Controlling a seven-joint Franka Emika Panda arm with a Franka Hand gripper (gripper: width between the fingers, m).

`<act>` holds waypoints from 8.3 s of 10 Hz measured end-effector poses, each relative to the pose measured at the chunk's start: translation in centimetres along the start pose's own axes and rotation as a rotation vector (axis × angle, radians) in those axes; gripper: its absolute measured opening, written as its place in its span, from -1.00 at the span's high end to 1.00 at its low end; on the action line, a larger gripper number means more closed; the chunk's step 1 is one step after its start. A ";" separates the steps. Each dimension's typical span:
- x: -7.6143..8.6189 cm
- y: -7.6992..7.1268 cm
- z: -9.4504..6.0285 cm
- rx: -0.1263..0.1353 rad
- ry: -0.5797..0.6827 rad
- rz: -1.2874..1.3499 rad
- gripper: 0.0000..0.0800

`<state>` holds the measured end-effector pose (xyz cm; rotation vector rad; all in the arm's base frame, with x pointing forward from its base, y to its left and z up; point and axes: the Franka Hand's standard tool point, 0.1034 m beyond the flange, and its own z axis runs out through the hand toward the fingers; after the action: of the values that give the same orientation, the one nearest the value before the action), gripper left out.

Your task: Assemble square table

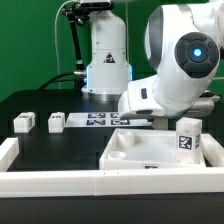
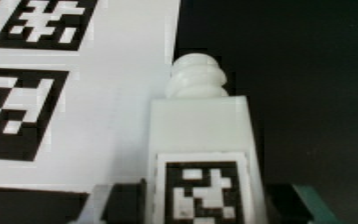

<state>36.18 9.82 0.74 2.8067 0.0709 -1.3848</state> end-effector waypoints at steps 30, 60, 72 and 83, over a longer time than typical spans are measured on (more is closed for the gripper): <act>-0.3 8.6 -19.0 0.025 1.048 -0.021 0.28; 7.7 12.5 -23.1 -0.033 1.409 0.081 0.28; 7.2 12.7 -23.6 -0.065 1.479 0.089 0.27; 7.7 12.3 -21.8 -0.067 1.449 0.082 0.27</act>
Offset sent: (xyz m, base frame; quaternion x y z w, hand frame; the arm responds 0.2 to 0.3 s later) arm 0.0000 0.0000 0.0000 0.0000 0.0000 0.0000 1.0000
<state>58.66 -1.54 7.80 2.9662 0.0012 0.8123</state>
